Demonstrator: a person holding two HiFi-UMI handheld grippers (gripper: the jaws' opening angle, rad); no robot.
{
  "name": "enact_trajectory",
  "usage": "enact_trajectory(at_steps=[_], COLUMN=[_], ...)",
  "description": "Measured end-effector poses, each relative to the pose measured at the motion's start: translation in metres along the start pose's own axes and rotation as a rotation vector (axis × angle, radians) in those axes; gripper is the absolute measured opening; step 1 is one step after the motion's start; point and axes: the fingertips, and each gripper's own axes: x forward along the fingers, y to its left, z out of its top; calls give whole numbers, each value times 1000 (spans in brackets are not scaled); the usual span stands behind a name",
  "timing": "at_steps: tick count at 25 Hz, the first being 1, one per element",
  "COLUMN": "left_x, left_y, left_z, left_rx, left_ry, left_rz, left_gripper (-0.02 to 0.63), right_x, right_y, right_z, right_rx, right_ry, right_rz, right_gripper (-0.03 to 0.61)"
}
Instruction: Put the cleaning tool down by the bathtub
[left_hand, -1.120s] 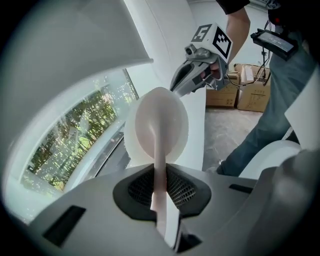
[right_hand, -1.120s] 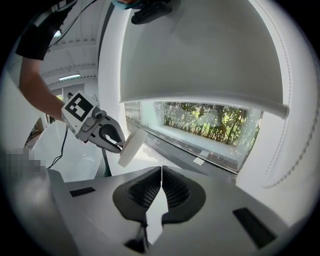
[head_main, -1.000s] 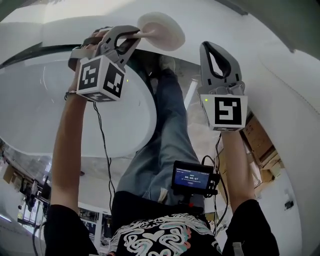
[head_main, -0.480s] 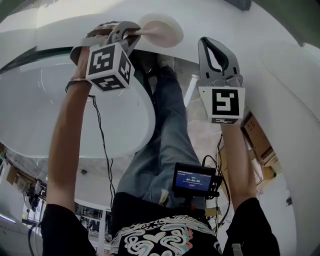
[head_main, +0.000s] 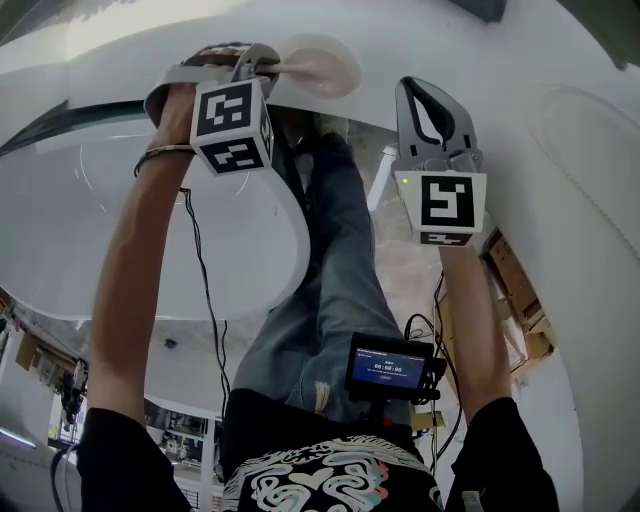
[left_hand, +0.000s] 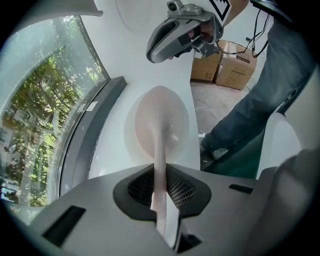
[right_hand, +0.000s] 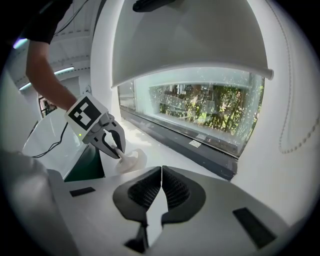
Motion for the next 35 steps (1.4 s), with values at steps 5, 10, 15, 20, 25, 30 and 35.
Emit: enact_trajectory(at_steps=[5,10,15,20,25,30,35], left_x=[10,20,25,29,28,25,22], left_y=[-2,-9,-8,-1,0,4,8], left_z=[-4,-10,-9,-6,-9,-10,-11], left_rx=[23,56,76,67,51,31,10], left_ry=[39,81,89,91,52,23,22], left_rz=[-23,-56,-51,-30,-17,-3,-2], left_gripper=[51,51,51,51,52,103,138], right_x=[3,2,2,1,4,5,4], right_y=[-5,-7,-5,0,7,8,7], right_z=[-8,-11,-17,-21,-24,-26,-27], right_rx=[-9,-1,4,12,11,16,12], right_ry=[20,27,35,43,57,71,74], right_rz=[-13,-13,-4,8,26,30,36], right_gripper=[28,28,28,28,28,28,28])
